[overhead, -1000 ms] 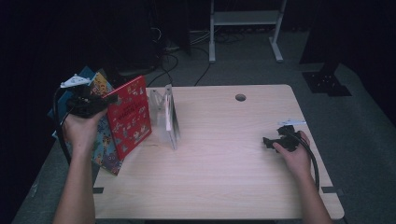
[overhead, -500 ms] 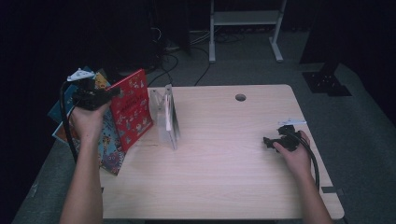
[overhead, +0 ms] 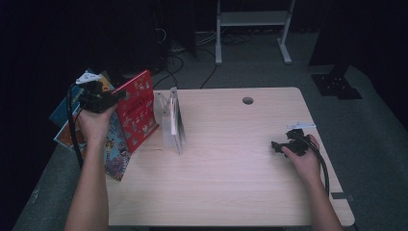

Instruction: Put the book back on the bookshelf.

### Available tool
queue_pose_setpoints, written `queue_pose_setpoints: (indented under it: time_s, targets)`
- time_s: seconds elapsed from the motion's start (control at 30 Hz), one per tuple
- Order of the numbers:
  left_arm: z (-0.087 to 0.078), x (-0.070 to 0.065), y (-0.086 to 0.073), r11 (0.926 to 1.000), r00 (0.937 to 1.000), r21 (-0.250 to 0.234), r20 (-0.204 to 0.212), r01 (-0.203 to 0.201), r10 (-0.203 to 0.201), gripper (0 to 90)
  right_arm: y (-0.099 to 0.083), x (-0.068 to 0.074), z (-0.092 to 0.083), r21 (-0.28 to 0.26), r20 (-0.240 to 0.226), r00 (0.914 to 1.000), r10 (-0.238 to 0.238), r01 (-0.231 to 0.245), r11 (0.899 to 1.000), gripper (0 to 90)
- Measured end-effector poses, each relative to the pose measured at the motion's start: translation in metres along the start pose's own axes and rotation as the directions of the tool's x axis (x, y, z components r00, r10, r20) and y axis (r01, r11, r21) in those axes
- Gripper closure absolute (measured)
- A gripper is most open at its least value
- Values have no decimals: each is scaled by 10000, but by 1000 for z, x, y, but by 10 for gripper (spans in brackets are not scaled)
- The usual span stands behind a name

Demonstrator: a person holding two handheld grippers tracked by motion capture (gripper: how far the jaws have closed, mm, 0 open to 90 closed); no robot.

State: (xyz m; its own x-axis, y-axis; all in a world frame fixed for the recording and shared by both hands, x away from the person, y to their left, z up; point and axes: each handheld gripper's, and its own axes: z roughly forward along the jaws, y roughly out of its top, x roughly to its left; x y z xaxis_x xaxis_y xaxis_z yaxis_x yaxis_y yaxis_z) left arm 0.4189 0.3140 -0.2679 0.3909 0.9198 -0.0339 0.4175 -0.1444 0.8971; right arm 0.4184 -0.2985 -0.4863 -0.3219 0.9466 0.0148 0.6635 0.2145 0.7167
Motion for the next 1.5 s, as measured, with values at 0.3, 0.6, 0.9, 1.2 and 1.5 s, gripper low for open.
queue_pose_setpoints:
  time_s: [0.3,0.6,0.9,1.2,1.5]
  targets:
    - [2,2,-7,9987,9998,464,-6,197,-196,796,0,0,0,0,0,10000,2,-2,10000,26]
    - [3,3,-13,9977,9993,580,28,362,-365,795,0,0,0,-1,-1,10000,3,-3,10000,26]
    - [0,7,-19,9966,9985,619,61,547,-552,793,0,0,0,2,5,10000,0,0,10000,26]
    - [-3,3,-22,9962,9991,759,-38,418,-416,787,0,0,0,0,1,10000,1,-1,10000,26]
    - [-6,2,-25,9972,9996,684,-86,287,-282,616,0,0,0,2,-3,10000,1,-1,10000,26]
